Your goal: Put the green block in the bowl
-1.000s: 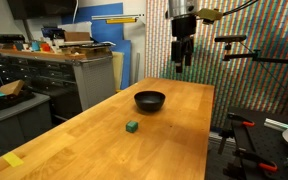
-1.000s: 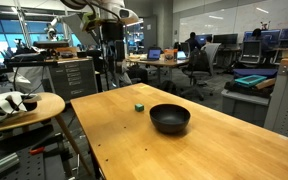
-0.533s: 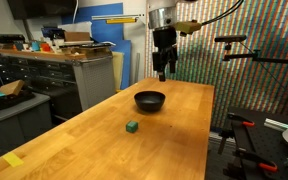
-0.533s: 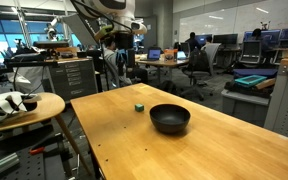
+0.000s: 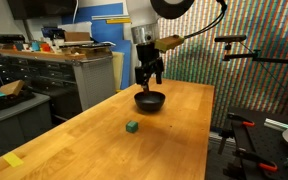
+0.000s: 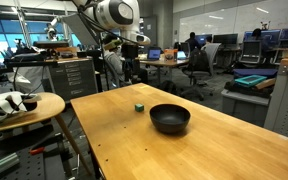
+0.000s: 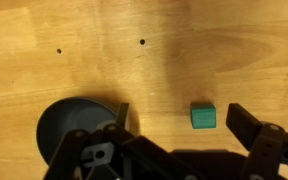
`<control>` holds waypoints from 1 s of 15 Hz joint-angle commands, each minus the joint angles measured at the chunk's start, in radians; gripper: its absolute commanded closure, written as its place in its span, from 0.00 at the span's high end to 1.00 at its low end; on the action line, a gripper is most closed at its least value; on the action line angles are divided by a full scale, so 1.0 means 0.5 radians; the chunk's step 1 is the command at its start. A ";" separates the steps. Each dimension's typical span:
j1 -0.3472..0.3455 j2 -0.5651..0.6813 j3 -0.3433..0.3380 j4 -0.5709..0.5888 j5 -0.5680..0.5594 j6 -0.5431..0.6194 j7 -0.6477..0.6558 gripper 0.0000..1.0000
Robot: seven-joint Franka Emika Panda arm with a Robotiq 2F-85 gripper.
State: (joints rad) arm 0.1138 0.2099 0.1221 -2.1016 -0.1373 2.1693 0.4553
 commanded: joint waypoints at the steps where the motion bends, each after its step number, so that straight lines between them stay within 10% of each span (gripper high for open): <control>1: 0.082 0.189 -0.073 0.197 -0.075 0.014 0.123 1.00; 15: 0.166 0.646 -0.150 0.540 0.100 0.176 0.103 1.00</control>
State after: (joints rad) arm 0.1760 0.4953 0.0591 -1.8843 -0.1255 2.2458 0.5202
